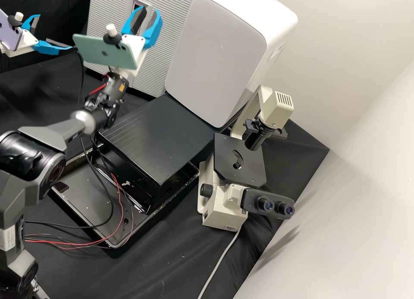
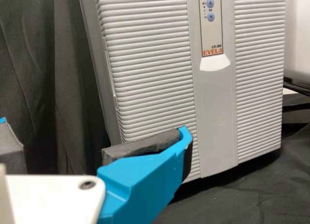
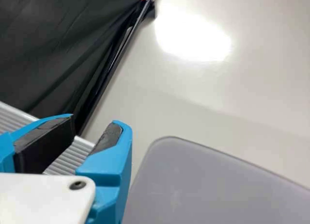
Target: Close the incubator door
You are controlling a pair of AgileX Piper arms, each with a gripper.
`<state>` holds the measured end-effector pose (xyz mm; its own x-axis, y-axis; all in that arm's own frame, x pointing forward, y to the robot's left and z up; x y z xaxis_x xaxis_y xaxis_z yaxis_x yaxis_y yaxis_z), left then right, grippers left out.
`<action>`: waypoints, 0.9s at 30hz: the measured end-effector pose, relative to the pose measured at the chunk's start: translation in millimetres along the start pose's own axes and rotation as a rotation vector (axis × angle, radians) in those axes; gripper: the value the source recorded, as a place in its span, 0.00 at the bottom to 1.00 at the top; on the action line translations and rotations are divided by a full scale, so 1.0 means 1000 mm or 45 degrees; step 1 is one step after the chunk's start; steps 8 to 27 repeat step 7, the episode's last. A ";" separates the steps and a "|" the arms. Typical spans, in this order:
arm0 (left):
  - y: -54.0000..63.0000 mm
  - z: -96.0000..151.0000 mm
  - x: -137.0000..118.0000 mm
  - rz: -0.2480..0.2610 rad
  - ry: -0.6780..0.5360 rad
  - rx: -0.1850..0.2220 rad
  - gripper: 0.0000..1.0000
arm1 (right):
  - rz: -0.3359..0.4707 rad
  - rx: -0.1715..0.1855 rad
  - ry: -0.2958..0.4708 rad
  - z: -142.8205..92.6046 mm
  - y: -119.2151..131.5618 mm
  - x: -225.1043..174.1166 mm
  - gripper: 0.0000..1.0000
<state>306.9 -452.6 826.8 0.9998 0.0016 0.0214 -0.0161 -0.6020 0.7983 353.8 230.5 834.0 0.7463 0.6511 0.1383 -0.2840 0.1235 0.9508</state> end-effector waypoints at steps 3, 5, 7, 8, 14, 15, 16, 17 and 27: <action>0.000 0.000 0.000 0.000 0.000 0.000 1.00 | 0.027 0.050 -0.003 0.009 0.005 -0.021 1.00; 0.000 0.000 0.000 0.000 0.000 0.000 1.00 | 0.047 0.069 -0.011 0.015 0.009 -0.033 1.00; 0.000 0.000 0.000 0.000 0.000 0.000 1.00 | 0.048 0.080 -0.028 0.020 0.011 -0.046 1.00; 0.000 0.000 0.000 0.000 0.000 0.000 1.00 | 0.048 0.080 -0.028 0.020 0.011 -0.046 1.00; 0.000 0.000 0.000 0.000 0.000 0.000 1.00 | 0.048 0.080 -0.028 0.020 0.011 -0.046 1.00; 0.000 0.000 0.000 0.000 0.000 0.000 1.00 | 0.048 0.080 -0.028 0.020 0.011 -0.046 1.00; 0.000 0.000 0.000 0.000 0.000 0.000 1.00 | 0.048 0.080 -0.028 0.020 0.011 -0.046 1.00; 0.000 0.000 0.000 0.000 0.000 0.000 1.00 | 0.048 0.080 -0.028 0.020 0.011 -0.046 1.00; 0.000 0.000 0.000 0.000 0.000 0.000 1.00 | 0.048 0.080 -0.028 0.020 0.011 -0.046 1.00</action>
